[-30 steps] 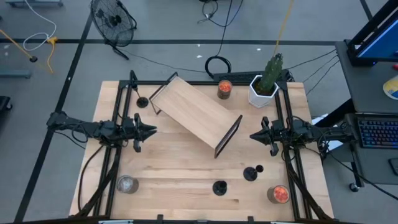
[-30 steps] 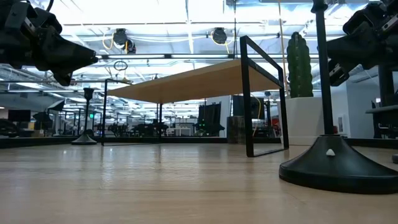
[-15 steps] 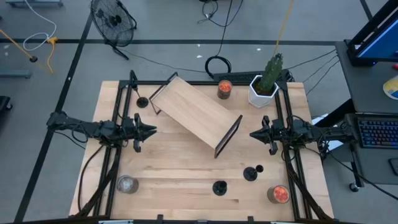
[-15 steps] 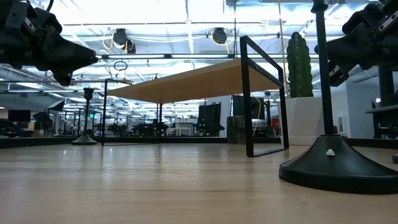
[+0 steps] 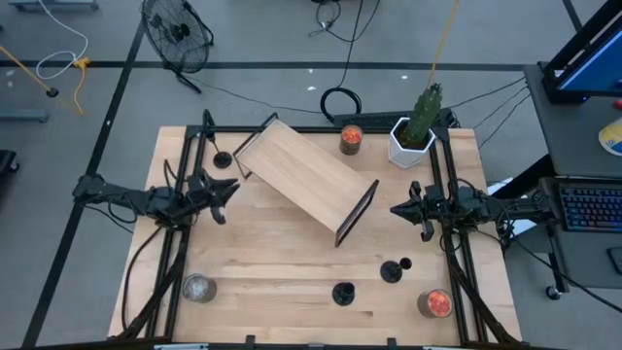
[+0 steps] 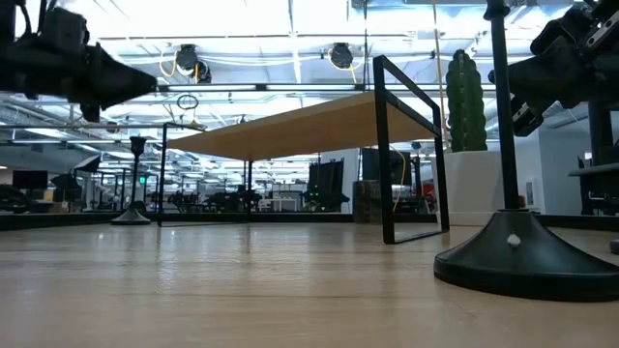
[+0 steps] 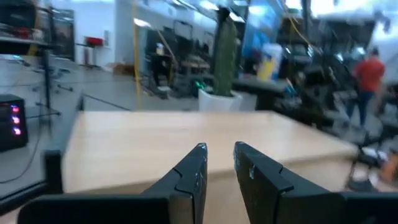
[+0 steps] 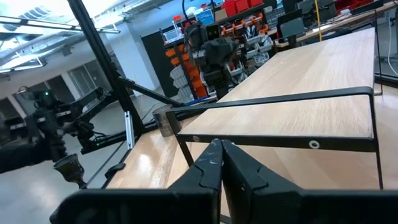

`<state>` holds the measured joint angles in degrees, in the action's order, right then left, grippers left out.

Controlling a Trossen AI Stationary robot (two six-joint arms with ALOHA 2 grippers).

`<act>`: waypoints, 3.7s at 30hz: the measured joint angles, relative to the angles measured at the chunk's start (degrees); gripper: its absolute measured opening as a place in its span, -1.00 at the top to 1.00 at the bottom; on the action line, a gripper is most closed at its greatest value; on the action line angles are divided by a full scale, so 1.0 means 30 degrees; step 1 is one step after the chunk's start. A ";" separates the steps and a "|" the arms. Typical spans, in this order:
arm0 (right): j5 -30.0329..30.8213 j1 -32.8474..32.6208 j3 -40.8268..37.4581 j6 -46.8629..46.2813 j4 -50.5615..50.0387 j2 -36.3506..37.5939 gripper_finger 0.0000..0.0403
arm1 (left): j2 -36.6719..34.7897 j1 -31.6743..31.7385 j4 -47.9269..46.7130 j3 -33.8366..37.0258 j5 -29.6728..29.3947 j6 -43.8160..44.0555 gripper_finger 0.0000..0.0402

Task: Pick & Place candle stick holders
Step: Put the top black candle holder on the shelf

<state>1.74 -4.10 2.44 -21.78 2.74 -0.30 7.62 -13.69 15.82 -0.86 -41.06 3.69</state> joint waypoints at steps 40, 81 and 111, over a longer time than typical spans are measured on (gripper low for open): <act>0.0066 0.0000 -0.0001 0.1523 0.0131 0.0000 1.00 | 1.4869 0.5240 -1.3688 -2.1374 -0.5217 0.6434 0.56; 0.0058 -0.0002 0.0000 0.1574 0.0141 0.0005 1.00 | 2.1187 2.2935 -2.9109 -2.6359 0.9777 1.0877 0.56; 0.0000 -0.0006 -0.0007 0.1639 0.0144 0.0007 1.00 | 2.3759 2.3489 -3.0954 -2.6338 1.0316 1.5464 0.56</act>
<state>1.74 -4.12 2.42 -16.86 3.18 -0.27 78.89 56.77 -77.04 -79.88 -10.11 50.09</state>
